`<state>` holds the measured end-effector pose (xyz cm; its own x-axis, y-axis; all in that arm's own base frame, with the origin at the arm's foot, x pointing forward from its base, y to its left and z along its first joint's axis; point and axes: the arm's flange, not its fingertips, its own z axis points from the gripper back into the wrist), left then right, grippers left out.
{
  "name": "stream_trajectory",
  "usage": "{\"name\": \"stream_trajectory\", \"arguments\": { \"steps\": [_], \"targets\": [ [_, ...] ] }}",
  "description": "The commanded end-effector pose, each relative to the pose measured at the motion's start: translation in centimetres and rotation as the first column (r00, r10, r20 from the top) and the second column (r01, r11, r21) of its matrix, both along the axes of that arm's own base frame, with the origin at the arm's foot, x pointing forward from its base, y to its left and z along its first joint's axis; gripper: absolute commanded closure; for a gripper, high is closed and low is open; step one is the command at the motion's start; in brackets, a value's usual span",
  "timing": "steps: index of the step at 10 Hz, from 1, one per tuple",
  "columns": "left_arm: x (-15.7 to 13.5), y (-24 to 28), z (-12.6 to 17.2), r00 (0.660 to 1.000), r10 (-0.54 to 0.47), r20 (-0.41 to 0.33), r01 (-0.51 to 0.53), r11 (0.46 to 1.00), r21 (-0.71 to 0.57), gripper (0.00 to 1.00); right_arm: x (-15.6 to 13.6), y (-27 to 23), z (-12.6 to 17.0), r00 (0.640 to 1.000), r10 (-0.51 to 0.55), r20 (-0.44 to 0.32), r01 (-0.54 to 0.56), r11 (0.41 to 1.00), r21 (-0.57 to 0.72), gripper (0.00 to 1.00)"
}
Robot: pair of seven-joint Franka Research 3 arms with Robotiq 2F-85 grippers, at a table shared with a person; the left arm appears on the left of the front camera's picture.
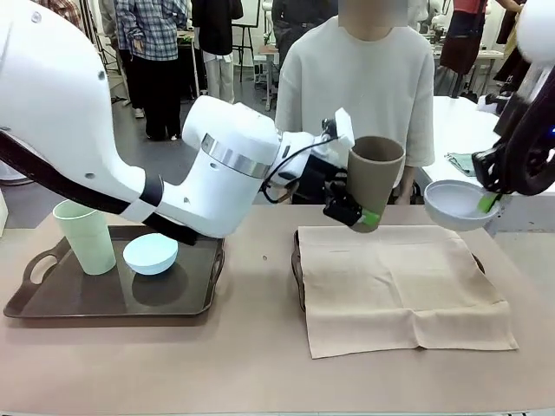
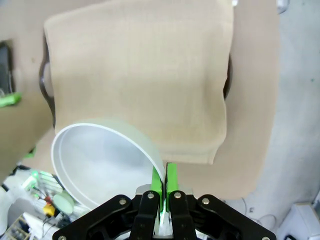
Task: Set up a tray with a mat and arrange the tableware.
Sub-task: Place the Picnic Bowl and Reusable plastic cup back onto the Handle tray in front of the human's position.
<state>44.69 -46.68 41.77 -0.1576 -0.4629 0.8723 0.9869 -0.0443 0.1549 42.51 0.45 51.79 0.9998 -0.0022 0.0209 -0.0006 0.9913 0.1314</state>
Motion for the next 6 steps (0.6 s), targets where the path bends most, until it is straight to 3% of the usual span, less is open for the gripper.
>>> {"name": "stream_trajectory", "arguments": {
  "steps": [1, 4, 5, 6],
  "targets": [
    [0.9, 0.9, -3.0, 1.0, -0.016, -0.004, 0.015, 0.998, -0.062, 0.19, 2.4, 0.6, -3.6, 0.999, 0.0, 0.048, 0.0, 1.0, 0.0, 0.96],
    [2.0, 1.6, -6.4, 1.0, -0.007, -0.002, 0.007, 0.998, -0.056, 0.19, 4.1, 1.4, -7.2, 1.0, 0.004, 0.009, -0.004, 1.0, -0.031, 0.96],
    [2.5, 1.9, -7.0, 1.0, -0.016, 0.006, 0.017, 0.998, -0.057, 0.19, 4.4, 1.4, -7.4, 1.0, 0.027, -0.013, -0.027, 1.0, -0.01, 0.96],
    [2.2, 1.5, -5.8, 1.0, -0.006, -0.03, 0.006, 1.0, -0.012, 0.19, 4.0, 1.1, -6.9, 1.0, 0.004, 0.018, -0.004, 1.0, -0.015, 0.96]
  ]
}}
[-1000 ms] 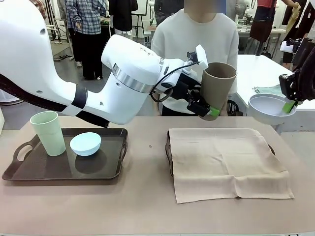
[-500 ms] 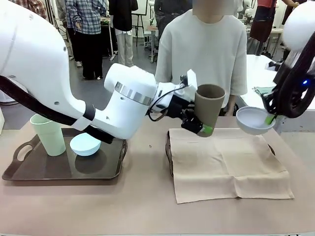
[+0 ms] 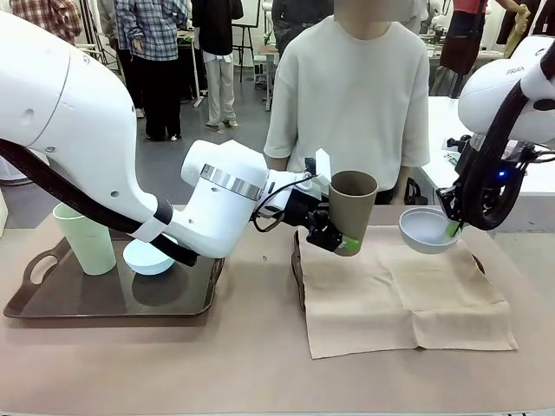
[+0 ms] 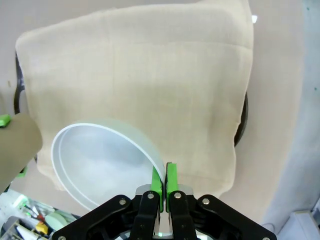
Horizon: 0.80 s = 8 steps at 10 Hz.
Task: Set up a tray with a mat and arrange the tableware.
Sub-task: Place the Picnic Bowl and Reusable plastic cup back onto the Handle tray in front of the human's position.
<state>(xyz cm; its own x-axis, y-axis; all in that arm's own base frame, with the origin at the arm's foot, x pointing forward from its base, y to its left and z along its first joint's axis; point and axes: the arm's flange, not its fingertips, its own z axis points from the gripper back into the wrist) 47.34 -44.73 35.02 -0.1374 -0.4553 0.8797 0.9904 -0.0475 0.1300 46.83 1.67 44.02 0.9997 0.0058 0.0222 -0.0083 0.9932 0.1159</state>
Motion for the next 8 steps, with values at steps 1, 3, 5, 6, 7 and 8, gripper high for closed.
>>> {"name": "stream_trajectory", "arguments": {
  "steps": [1, 3, 5, 6, 7, 8],
  "targets": [
    [-0.5, -0.5, 1.0, 1.0, -0.001, -0.005, 0.001, 1.0, -0.004, 0.19, -0.3, -0.1, 0.9, 1.0, -0.003, 0.016, 0.003, 1.0, 0.0, 0.96],
    [-0.1, -0.2, 0.1, 1.0, -0.002, 0.0, 0.002, 1.0, 0.0, 0.19, 0.0, -0.1, 0.3, 1.0, -0.002, 0.005, 0.002, 1.0, 0.0, 0.96],
    [0.5, 0.3, -0.5, 0.996, -0.071, 0.06, 0.075, 0.996, -0.058, 0.19, 0.3, -0.8, -0.7, 0.999, 0.017, 0.048, -0.018, 0.999, 0.027, 0.96],
    [0.6, 0.2, -1.3, 0.995, -0.073, 0.061, 0.077, 0.995, -0.067, 0.19, 0.5, -1.0, -1.6, 0.999, 0.019, 0.045, -0.02, 1.0, 0.021, 0.96],
    [0.9, 0.3, -1.6, 0.994, -0.086, 0.072, 0.092, 0.993, -0.079, 0.19, 0.8, -0.7, -2.2, 0.999, 0.019, 0.039, -0.02, 1.0, 0.02, 0.96],
    [1.3, 0.0, -2.7, 0.994, -0.077, 0.075, 0.083, 0.993, -0.08, 0.19, 0.9, -0.5, -3.1, 0.999, 0.024, 0.029, -0.024, 1.0, 0.015, 0.96]
  ]
}}
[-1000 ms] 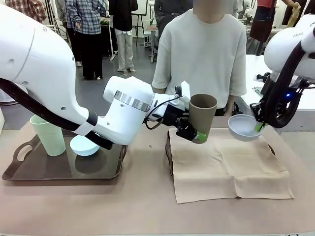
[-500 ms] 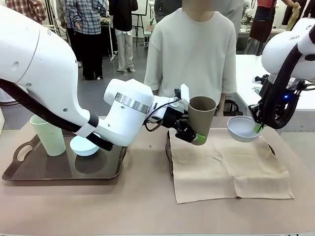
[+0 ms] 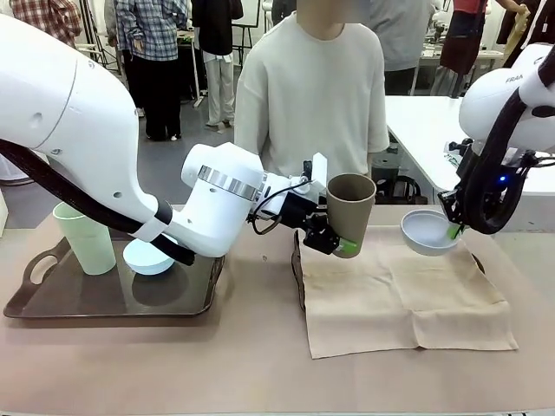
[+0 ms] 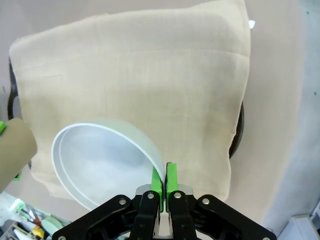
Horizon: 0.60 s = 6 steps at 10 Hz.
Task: Set up a tray with a mat and arrange the tableware.
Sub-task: Place the Picnic Bowl and Reusable plastic cup back onto the Handle tray in front of the human's position.
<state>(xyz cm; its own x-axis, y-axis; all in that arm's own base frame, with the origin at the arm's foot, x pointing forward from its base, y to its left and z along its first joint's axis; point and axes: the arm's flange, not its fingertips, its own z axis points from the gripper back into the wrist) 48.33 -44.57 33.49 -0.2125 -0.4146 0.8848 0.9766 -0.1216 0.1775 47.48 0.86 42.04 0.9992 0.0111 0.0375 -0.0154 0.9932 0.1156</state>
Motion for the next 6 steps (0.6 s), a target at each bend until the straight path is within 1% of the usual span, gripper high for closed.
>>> {"name": "stream_trajectory", "arguments": {
  "steps": [1, 2, 4, 6],
  "targets": [
    [0.8, -0.4, -2.3, 1.0, -0.005, 0.012, 0.006, 0.998, -0.063, 0.19, 0.6, 0.7, -2.0, 1.0, 0.021, 0.007, -0.021, 1.0, 0.017, 0.96],
    [1.1, -0.8, -3.6, 1.0, 0.005, 0.01, -0.004, 0.998, -0.066, 0.19, 0.8, 1.0, -3.1, 1.0, 0.031, -0.006, -0.031, 0.999, 0.015, 0.96],
    [1.5, -1.5, -5.0, 1.0, 0.017, -0.011, -0.018, 0.999, -0.03, 0.19, 1.0, 1.8, -4.6, 0.998, 0.044, -0.04, -0.044, 0.999, 0.005, 0.96],
    [2.6, -1.9, -5.9, 1.0, 0.023, -0.017, -0.023, 1.0, -0.016, 0.19, 1.6, 2.1, -6.1, 0.996, 0.048, -0.071, -0.048, 0.999, -0.002, 0.96]
  ]
}}
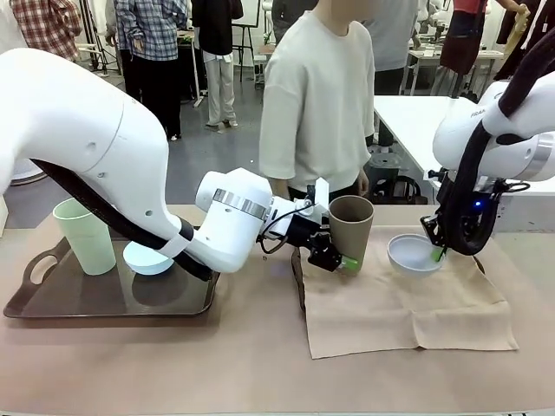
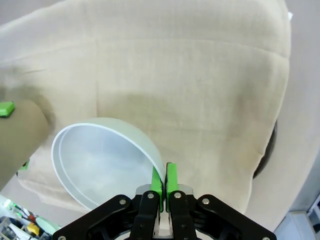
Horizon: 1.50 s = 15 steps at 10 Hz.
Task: Set up a tray with a mat and arrange the tableware.
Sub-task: Place the Picnic Bowl and Reusable plastic cup back onto the Handle tray in front of the human's position.
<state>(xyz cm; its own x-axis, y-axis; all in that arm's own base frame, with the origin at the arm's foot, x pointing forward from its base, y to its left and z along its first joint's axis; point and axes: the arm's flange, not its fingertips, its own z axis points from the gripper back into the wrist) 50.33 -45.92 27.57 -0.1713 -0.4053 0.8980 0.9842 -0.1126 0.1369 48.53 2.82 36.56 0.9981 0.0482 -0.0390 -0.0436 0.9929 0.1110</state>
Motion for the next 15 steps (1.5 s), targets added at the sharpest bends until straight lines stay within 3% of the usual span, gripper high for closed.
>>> {"name": "stream_trajectory", "arguments": {
  "steps": [1, 7, 8, 9, 13, 15],
  "targets": [
    [0.7, -0.8, -0.1, 1.0, 0.018, 0.019, -0.018, 1.0, 0.011, 0.19, 0.7, 0.3, -1.2, 1.0, 0.012, -0.008, -0.012, 1.0, 0.006, 0.96],
    [0.8, -1.5, -1.1, 0.998, 0.042, -0.038, -0.038, 0.994, 0.098, 0.19, 1.4, 0.1, -2.3, 1.0, 0.017, -0.024, -0.016, 1.0, 0.022, 0.96],
    [0.8, -1.6, -1.1, 0.998, 0.046, -0.044, -0.041, 0.994, 0.103, 0.19, 1.4, 0.0, -2.4, 0.999, 0.021, -0.029, -0.02, 0.999, 0.027, 0.88],
    [0.7, -1.5, -1.0, 0.998, 0.047, -0.048, -0.042, 0.994, 0.105, 0.0, 1.3, 0.0, -2.2, 1.0, 0.022, -0.021, -0.021, 0.999, 0.029, 0.36],
    [0.8, 0.3, 0.3, 0.989, 0.101, -0.11, -0.087, 0.988, 0.127, 0.0, 0.3, -1.6, 0.2, 1.0, 0.008, -0.019, -0.008, 1.0, 0.009, 0.0],
    [0.5, 1.5, 1.0, 0.982, 0.119, -0.145, -0.097, 0.984, 0.147, 0.0, -0.5, -2.5, 1.5, 1.0, 0.01, -0.008, -0.01, 1.0, 0.01, 0.0]
  ]
}}
